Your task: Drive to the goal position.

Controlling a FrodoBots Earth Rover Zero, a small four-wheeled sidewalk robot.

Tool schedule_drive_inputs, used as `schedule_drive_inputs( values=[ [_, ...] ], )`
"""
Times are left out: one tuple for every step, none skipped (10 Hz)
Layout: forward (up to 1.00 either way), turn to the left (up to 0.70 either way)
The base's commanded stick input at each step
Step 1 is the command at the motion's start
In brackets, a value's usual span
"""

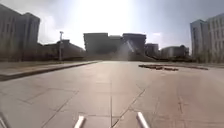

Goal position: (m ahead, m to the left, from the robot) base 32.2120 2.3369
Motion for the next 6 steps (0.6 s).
schedule_drive_inputs(
  values=[
    [1.00,0.00],
    [1.00,0.00],
    [1.00,0.00],
    [1.00,0.00],
    [1.00,0.00],
    [1.00,0.00]
  ],
)
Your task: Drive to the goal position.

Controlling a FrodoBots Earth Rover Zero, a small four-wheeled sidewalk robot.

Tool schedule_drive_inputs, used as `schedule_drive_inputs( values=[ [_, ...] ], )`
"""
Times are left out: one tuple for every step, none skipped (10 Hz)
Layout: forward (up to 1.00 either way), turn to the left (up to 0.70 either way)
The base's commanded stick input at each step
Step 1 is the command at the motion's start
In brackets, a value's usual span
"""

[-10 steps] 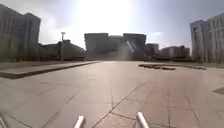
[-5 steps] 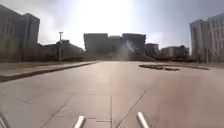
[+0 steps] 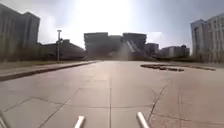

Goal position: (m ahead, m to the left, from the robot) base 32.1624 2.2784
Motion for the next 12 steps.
schedule_drive_inputs(
  values=[
    [1.00,0.00],
    [1.00,0.00],
    [1.00,0.00],
    [1.00,0.00],
    [1.00,0.00],
    [1.00,0.00],
    [1.00,0.00],
    [1.00,0.00],
    [1.00,0.00],
    [1.00,0.00],
    [1.00,0.00],
    [1.00,0.00]
  ],
)
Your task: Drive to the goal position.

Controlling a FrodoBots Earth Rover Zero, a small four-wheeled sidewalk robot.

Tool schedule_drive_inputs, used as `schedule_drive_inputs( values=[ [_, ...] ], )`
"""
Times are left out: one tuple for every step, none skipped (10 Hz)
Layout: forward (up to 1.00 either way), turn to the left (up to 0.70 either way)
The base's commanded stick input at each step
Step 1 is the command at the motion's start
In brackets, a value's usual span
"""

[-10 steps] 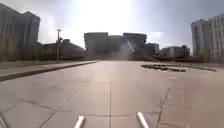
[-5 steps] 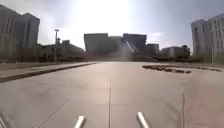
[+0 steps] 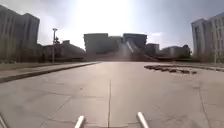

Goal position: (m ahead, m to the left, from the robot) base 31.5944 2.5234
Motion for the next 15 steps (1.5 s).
schedule_drive_inputs(
  values=[
    [1.00,0.00],
    [1.00,0.00],
    [1.00,0.00],
    [1.00,0.00],
    [1.00,0.00],
    [1.00,0.00],
    [1.00,0.00],
    [1.00,0.00],
    [1.00,0.00],
    [1.00,0.00],
    [1.00,0.00],
    [1.00,0.00],
    [1.00,0.00],
    [1.00,0.00],
    [1.00,0.00]
  ],
)
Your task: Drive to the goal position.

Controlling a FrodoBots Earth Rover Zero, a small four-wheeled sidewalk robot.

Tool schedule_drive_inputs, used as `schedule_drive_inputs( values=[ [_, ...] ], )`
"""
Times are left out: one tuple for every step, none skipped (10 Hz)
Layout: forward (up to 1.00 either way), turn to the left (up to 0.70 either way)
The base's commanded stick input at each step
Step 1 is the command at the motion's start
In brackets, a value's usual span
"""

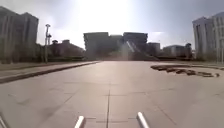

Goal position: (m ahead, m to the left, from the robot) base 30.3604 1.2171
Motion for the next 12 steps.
schedule_drive_inputs(
  values=[
    [1.00,0.00],
    [1.00,0.00],
    [1.00,0.00],
    [1.00,0.00],
    [1.00,0.00],
    [1.00,0.00],
    [1.00,0.00],
    [1.00,0.00],
    [1.00,0.00],
    [1.00,0.00],
    [1.00,0.00],
    [1.00,0.00]
  ],
)
